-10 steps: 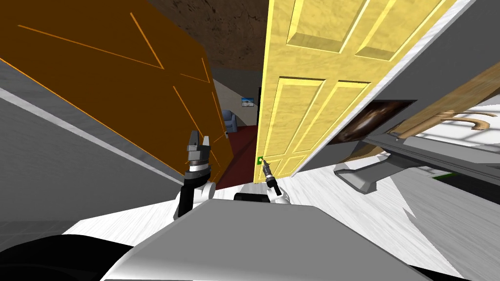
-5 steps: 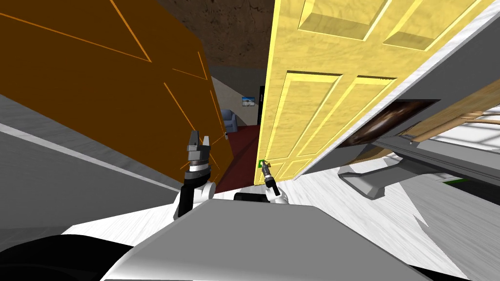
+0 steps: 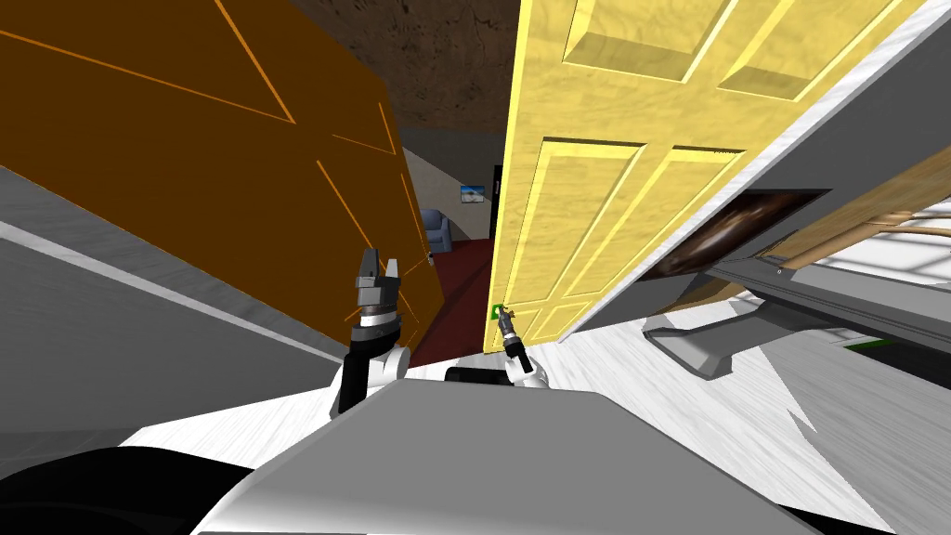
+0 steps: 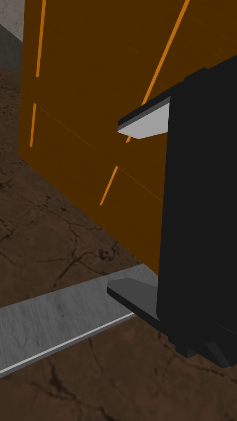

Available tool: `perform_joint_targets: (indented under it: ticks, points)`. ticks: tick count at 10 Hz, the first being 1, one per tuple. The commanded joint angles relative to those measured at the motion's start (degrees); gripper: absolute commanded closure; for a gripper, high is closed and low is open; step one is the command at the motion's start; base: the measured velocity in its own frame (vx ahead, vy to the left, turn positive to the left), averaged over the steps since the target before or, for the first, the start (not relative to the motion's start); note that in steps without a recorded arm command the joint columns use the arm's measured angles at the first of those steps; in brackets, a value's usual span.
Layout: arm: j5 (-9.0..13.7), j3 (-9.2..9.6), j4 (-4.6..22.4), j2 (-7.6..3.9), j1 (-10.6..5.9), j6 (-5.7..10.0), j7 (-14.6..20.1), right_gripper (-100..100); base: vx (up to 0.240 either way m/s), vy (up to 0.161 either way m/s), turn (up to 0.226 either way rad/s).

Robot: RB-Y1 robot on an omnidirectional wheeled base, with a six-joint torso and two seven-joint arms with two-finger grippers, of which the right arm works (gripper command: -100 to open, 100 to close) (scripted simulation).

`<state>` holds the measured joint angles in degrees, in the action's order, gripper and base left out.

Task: Push the door open

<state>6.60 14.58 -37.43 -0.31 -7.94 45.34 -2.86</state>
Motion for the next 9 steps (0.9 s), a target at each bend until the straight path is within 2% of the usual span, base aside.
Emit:
perform_joint_targets:
  ticks: [1, 3, 6, 7, 8, 9]
  points:
    - [0.3, -0.76, 0.1, -0.84, -0.08, 0.03, -0.3, 100, 0.098, 0.042, -0.037]
    - [0.5, -1.13, 0.1, -1.18, -0.11, 0.05, -0.4, 100, 0.134, 0.080, -0.032]
    - [1.1, -2.88, 0.3, -2.45, -0.29, 0.13, -1.1, 100, 0.179, 0.066, -0.044]
    - [1.1, -2.88, 0.5, -2.45, -0.29, 0.13, -1.1, 100, 0.140, 0.045, -0.065]
    - [1.2, -2.78, 1.9, -2.61, -1.19, 0.92, -1.0, -100, -0.048, 0.031, -0.057]
    - [1.3, -2.79, 1.9, -2.68, -1.20, 0.86, -0.9, -100, -0.163, 0.035, -0.032]
